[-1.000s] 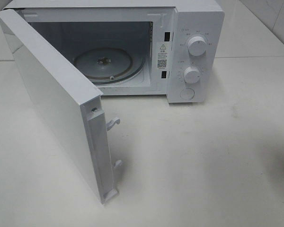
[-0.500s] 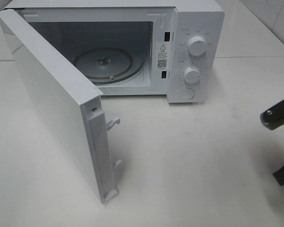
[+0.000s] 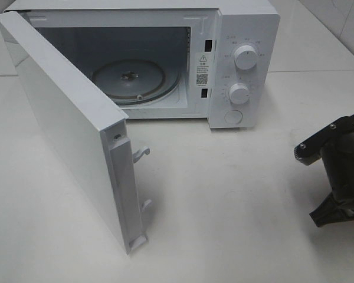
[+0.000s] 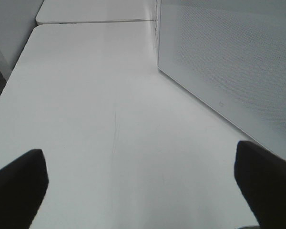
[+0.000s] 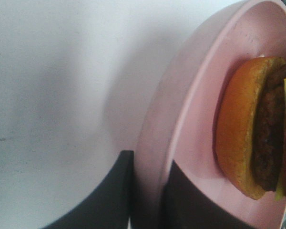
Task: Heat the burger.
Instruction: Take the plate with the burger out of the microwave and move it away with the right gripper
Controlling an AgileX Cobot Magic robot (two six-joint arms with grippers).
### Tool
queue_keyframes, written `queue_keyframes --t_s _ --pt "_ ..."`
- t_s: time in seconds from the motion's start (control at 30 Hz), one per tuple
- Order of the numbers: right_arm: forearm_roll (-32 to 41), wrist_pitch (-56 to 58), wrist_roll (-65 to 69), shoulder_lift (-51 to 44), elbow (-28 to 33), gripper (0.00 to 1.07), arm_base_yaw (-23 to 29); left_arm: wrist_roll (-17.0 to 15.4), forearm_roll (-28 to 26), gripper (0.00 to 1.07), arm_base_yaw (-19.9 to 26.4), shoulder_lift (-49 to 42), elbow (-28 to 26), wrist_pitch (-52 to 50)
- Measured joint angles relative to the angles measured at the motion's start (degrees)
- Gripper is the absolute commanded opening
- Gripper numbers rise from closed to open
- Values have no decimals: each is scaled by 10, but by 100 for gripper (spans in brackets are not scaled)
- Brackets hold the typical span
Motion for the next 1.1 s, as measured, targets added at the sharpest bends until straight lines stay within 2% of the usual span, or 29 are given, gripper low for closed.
queue_keyframes --t_s 0.33,0.5,0.57,0.6,0.63,0.67,0.73,0.77,0.8,0.83,1.0,1.1 --pt "-13 -57 25 62 -4 4 -50 0 0 100 0 0 0 0" --pt "-29 -61 49 89 -7 8 -73 0 0 100 0 0 0 0" --pt "-29 -58 54 93 -11 15 -80 0 0 100 0 0 0 0" --pt "-29 -58 54 93 -11 15 -80 0 0 100 0 0 0 0" --pt "-30 -58 54 93 -11 21 -80 0 0 100 0 0 0 0" --pt "-30 -58 54 93 -11 21 -80 0 0 100 0 0 0 0" --pt "-29 -52 44 93 -13 34 -80 0 0 100 0 0 0 0" --pt "-29 -52 44 93 -13 34 -80 0 0 100 0 0 0 0" --pt "-17 -50 30 87 -13 43 -80 0 0 100 0 0 0 0" --pt "-13 -50 22 81 -13 46 -80 0 0 100 0 0 0 0" --pt "26 -51 -17 34 -12 55 -80 0 0 100 0 0 0 0" --pt "50 -57 -41 10 -15 55 -80 0 0 100 0 0 0 0"
